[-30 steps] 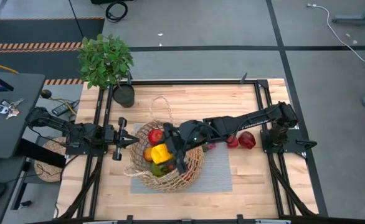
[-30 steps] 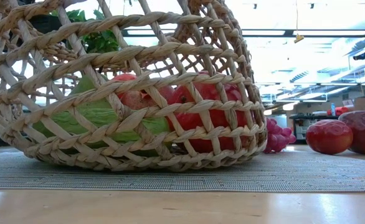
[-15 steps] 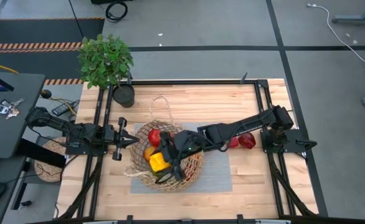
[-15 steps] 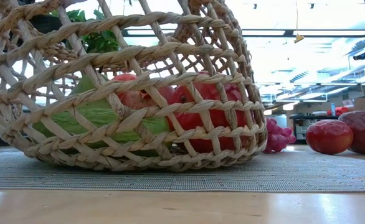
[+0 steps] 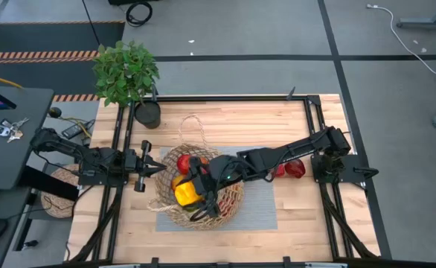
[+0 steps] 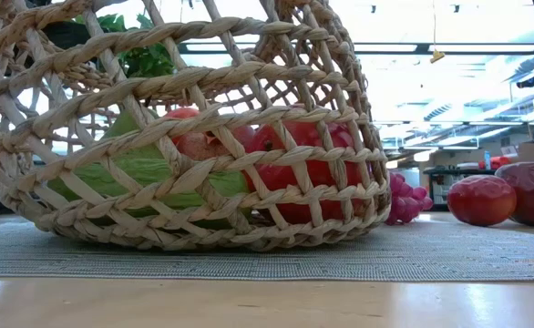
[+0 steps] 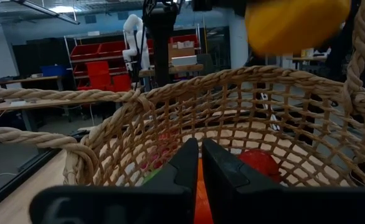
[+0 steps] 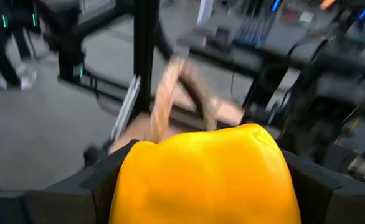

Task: Build produce basket
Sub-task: Put the bell pepper into the brown basket

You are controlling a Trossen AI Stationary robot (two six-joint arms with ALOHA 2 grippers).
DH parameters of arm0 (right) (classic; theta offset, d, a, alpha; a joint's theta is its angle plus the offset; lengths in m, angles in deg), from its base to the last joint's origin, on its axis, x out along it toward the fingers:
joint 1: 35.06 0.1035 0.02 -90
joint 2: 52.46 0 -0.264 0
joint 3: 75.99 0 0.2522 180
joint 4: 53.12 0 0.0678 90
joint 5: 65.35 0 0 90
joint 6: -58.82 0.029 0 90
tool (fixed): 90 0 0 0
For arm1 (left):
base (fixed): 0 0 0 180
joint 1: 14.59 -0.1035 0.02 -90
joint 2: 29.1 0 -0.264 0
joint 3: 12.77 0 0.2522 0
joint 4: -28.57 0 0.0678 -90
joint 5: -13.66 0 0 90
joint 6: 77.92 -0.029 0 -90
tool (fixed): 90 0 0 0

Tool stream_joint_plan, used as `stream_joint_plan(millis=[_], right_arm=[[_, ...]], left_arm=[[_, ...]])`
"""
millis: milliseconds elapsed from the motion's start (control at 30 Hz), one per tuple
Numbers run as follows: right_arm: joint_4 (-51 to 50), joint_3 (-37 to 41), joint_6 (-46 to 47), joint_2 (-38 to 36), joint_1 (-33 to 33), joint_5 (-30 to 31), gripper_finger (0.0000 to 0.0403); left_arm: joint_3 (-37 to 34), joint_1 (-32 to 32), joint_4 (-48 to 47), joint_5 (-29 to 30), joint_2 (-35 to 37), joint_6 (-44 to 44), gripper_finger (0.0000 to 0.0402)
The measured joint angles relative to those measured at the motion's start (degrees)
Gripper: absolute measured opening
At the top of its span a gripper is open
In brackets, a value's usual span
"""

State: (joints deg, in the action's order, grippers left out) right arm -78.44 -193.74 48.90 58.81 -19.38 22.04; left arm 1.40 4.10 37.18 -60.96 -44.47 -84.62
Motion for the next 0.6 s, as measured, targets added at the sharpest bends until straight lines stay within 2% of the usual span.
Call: stream_joint_plan(millis=[200, 333, 600], right_arm=[[-1.00, 3.23, 1.16, 0.27, -0.30, -2.77, 0.0309], [-2.32, 3.32, 2.96, 0.27, -1.10, -8.10, 0.0309], [-1.76, 7.03, 5.20, 0.23, -2.04, -7.38, 0.0309]], left_arm=[[0.00, 0.00, -0.01, 0.00, 0.02, 0.00, 0.0036], [0.01, 0.01, -0.07, 0.01, 0.00, 0.00, 0.0034], [0.01, 0.02, -0.02, 0.02, 0.00, 0.00, 0.0030]])
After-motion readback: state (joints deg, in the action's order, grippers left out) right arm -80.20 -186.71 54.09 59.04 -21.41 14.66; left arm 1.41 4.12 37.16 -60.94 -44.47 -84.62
